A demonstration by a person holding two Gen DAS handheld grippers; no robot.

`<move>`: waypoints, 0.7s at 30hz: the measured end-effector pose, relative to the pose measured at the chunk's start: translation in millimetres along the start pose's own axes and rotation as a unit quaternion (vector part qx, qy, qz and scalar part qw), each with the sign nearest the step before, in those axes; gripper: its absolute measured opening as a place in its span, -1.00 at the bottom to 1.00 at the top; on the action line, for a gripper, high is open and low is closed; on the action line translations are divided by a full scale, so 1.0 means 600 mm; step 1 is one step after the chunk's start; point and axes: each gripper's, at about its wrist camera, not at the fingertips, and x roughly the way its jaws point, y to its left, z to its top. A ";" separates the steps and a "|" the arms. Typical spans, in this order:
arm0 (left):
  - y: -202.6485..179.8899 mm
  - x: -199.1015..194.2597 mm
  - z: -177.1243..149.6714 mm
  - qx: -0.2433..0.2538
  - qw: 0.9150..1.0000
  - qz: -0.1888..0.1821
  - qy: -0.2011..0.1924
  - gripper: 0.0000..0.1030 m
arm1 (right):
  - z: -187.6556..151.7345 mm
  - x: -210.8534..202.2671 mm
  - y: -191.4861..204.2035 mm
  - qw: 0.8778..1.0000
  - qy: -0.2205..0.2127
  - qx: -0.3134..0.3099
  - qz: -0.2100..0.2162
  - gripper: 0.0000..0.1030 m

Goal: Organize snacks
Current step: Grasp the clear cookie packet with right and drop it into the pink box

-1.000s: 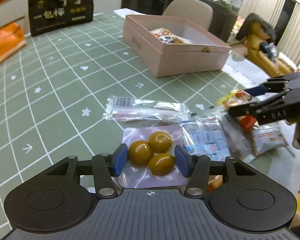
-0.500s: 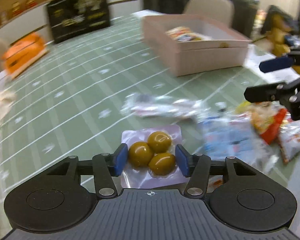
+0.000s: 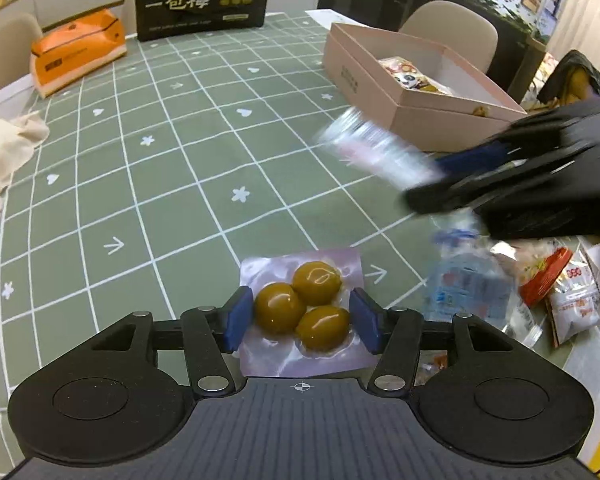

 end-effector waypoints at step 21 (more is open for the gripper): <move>-0.106 -0.117 0.143 0.048 0.974 -0.079 -0.207 0.12 | -0.170 -0.281 -0.172 0.967 -0.107 0.208 -0.106 -0.30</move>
